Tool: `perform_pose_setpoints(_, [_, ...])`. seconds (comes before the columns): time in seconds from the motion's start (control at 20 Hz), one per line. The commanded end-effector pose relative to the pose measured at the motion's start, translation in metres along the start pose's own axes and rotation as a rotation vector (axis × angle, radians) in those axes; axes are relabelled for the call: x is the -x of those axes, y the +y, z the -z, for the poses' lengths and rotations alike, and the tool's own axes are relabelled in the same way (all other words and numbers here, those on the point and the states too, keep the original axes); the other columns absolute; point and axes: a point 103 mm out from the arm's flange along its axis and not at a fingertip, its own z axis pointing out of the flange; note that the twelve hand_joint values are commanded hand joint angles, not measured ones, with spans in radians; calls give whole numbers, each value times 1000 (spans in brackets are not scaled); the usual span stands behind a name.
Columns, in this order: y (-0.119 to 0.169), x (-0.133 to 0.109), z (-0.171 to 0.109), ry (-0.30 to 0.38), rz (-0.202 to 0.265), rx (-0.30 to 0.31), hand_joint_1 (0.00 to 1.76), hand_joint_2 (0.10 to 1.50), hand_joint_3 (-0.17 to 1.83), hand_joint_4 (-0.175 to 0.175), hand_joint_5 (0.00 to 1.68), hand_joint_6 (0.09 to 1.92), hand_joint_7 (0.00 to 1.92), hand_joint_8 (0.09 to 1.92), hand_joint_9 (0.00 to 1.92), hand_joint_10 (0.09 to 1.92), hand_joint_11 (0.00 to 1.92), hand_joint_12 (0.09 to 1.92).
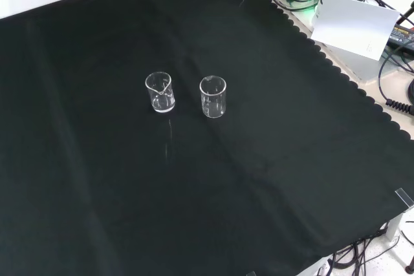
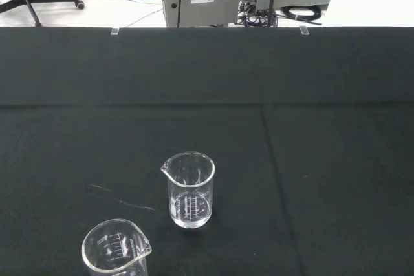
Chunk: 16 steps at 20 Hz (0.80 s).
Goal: Pick up the beaker on the right.
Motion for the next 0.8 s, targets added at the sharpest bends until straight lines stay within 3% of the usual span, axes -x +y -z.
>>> perform_pose_setpoints(0.05, [-1, 3, 0, -4, 0, 10, 161, 1323, -28, -35, 329, 87, 26, 522, 153, 684, 30, 1390])
perform_pose_setpoints(0.2, [-2, 13, 1, 5, -2, 7, 16, 1392, 3, -24, 320, 87, 2, 467, 116, 662, 2, 1379])
perform_pose_setpoints(0.4, [0, 5, -1, -10, -11, 2, 0, 1400, 7, -23, 319, 87, 0, 461, 113, 658, 0, 1378])
perform_pose_setpoints(0.8, [9, 33, -22, 19, -48, -35, 0, 1399, 7, -22, 320, 87, 1, 463, 122, 658, 1, 1381])
